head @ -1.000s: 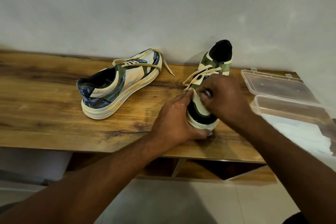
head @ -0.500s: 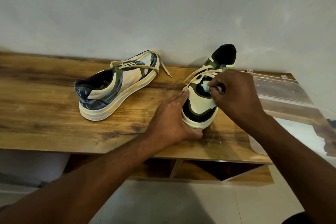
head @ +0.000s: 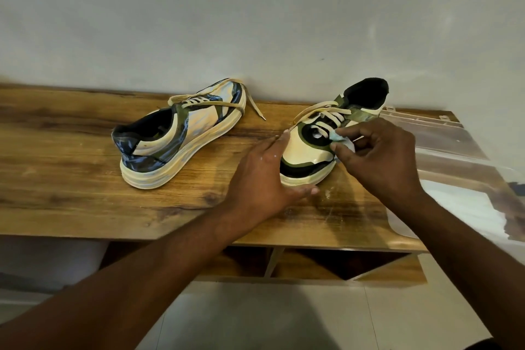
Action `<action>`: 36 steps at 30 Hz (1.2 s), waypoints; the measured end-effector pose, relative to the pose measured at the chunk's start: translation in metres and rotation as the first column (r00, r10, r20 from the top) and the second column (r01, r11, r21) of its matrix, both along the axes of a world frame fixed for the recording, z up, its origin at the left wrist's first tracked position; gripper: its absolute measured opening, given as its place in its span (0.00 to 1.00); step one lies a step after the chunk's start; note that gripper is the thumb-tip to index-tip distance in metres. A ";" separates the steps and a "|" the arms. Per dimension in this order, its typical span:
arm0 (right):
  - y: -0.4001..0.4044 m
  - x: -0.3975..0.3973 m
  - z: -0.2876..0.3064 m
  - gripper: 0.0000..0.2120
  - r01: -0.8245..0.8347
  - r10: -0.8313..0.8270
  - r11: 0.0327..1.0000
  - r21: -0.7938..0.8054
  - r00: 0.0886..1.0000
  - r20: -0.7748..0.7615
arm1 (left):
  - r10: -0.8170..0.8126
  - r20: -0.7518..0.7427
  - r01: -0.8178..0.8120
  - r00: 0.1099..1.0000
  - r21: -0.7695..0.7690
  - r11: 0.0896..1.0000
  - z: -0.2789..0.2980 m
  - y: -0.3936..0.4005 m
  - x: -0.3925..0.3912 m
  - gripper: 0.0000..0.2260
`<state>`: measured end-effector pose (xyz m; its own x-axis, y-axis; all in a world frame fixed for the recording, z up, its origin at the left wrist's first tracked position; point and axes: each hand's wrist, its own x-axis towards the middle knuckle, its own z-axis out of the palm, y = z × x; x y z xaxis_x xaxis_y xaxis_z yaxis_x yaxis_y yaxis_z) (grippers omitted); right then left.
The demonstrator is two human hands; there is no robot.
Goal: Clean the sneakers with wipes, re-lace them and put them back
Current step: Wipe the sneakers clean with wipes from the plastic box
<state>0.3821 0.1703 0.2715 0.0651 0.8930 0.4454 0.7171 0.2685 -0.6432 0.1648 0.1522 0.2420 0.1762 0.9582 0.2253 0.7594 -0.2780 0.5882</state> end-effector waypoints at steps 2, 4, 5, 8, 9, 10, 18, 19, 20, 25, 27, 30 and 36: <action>0.000 -0.003 -0.002 0.10 -0.004 0.004 0.999 0.034 1.000 0.004 | 0.019 -0.011 -0.018 1.000 0.007 1.000 0.000 0.003 0.002 0.53; 0.000 -0.007 -0.005 0.08 -0.020 0.019 0.998 0.055 1.000 0.013 | 0.023 -0.028 -0.023 0.999 0.000 1.000 -0.002 0.006 -0.001 0.52; 0.000 -0.010 -0.006 0.07 -0.029 0.029 0.998 0.063 1.000 0.012 | 0.026 -0.031 -0.027 0.999 -0.009 1.000 -0.002 0.007 -0.004 0.52; 0.001 -0.021 -0.009 0.06 -0.065 0.066 0.995 0.073 0.998 -0.015 | 0.046 -0.044 -0.046 0.998 -0.011 0.999 0.000 0.009 -0.018 0.52; 0.001 -0.027 -0.010 0.07 -0.084 0.087 0.994 0.073 0.996 -0.028 | 0.059 -0.056 -0.059 0.997 -0.008 0.998 0.002 0.009 -0.024 0.52; 0.001 -0.033 -0.011 0.07 -0.106 0.109 0.992 0.071 0.993 -0.042 | 0.073 -0.073 -0.074 0.995 -0.004 0.997 0.004 0.008 -0.030 0.52; -0.001 -0.058 -0.012 0.15 -0.179 0.181 0.979 0.096 0.983 -0.013 | 0.121 -0.172 -0.122 0.978 0.005 0.992 0.008 -0.010 -0.065 0.52; 0.000 -0.055 -0.011 0.15 -0.164 0.167 0.981 0.108 0.986 -0.018 | 0.113 -0.190 -0.112 0.975 0.017 0.994 0.008 -0.012 -0.065 0.51; 0.002 -0.052 -0.010 0.15 -0.137 0.141 0.984 0.112 0.990 -0.030 | 0.099 -0.214 -0.092 0.972 0.040 0.995 0.008 -0.012 -0.064 0.50; 0.006 -0.048 -0.016 0.12 -0.066 0.081 0.989 0.134 0.991 -0.106 | 0.053 -0.171 -0.038 0.984 0.090 0.995 0.003 -0.005 -0.054 0.46; 0.000 -0.058 -0.021 0.11 -0.119 0.133 0.983 0.143 0.987 -0.095 | 0.058 -0.137 -0.047 0.989 0.085 0.995 0.002 0.001 -0.053 0.44; -0.014 -0.078 -0.028 0.10 -0.224 0.233 0.957 0.184 0.972 -0.027 | 0.032 -0.109 -0.026 0.994 0.064 0.998 0.001 0.008 -0.057 0.43; -0.017 -0.080 -0.024 0.11 -0.327 0.300 0.930 0.167 0.939 0.170 | -0.039 -0.047 0.041 0.998 0.040 0.998 -0.005 0.019 -0.069 0.44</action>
